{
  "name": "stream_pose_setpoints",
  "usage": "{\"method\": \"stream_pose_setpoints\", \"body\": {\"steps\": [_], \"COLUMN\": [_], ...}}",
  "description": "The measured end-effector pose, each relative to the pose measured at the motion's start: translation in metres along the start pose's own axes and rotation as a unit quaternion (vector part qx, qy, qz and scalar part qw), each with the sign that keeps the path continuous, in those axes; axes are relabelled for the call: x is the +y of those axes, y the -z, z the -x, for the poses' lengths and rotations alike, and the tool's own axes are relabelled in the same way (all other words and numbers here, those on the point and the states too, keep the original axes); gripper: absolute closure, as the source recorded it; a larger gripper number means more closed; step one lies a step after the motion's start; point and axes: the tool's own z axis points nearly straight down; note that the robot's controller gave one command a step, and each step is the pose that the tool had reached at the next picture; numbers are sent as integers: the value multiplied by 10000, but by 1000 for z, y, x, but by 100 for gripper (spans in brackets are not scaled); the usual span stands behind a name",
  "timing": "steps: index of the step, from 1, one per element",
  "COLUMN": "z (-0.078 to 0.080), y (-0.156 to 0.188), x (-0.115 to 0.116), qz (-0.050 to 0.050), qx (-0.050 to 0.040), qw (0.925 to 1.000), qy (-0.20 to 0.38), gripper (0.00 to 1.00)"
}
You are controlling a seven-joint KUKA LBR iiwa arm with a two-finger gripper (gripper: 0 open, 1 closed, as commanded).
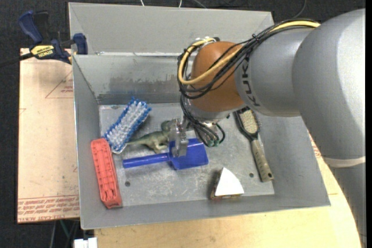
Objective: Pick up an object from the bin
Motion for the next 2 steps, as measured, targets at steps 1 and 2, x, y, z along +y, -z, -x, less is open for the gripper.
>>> {"method": "stream_pose_setpoints", "body": {"steps": [1,2], "z": [0,5], "y": [0,-4], "x": [0,-11], "qz": [1,15], "qx": [0,-18], "qw": [10000,9999], "qy": [-1,-144], "gripper": [100,100]}}
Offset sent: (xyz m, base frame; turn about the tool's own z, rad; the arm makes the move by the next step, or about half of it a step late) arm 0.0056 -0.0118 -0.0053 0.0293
